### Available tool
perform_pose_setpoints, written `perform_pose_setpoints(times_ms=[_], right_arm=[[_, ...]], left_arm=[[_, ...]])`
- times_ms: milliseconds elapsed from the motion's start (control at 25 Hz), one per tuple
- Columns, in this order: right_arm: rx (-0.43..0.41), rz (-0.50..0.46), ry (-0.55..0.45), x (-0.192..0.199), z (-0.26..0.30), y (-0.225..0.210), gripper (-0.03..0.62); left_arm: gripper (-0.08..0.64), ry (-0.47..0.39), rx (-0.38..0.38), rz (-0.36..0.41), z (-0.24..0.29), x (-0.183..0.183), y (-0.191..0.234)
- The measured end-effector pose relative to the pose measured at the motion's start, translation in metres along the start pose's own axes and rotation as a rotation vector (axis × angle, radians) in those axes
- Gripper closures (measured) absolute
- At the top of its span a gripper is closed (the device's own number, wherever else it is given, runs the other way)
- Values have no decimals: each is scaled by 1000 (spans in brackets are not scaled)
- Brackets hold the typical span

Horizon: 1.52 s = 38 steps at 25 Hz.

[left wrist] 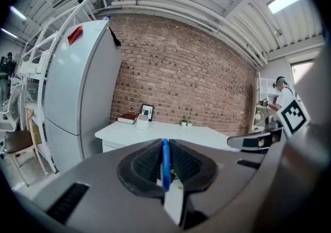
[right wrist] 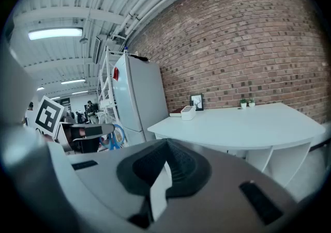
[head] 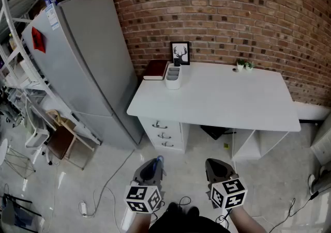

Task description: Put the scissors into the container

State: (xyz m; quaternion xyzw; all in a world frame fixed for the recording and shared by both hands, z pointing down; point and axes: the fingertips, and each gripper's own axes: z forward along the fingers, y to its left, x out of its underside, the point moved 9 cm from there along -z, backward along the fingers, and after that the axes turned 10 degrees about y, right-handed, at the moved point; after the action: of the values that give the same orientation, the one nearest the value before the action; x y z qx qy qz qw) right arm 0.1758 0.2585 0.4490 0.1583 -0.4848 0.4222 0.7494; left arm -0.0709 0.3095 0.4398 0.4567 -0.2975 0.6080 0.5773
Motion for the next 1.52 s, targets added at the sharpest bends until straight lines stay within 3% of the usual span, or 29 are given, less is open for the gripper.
perform_pose_setpoints(times_ms=[240,440,920,1200,1520], right_arm=[[-20,49,13,10,-15,-1,592],[11,71,-5,16,-20,-7,592],[20,74,-38,11,-23,-13,592],[34,91,-43,-5,11,-22,591],[62,97,-46,-49,85,-50,591]], left_arm=[[520,-2,-13,-1,-13,2,-10],[520,-14,-21,10,-18,4,-15],[520,-30,-52,8,-17,-3,-14],[520,-30,-41,14,20,-20,15],[520,-25,-6,8,103,-59,61]])
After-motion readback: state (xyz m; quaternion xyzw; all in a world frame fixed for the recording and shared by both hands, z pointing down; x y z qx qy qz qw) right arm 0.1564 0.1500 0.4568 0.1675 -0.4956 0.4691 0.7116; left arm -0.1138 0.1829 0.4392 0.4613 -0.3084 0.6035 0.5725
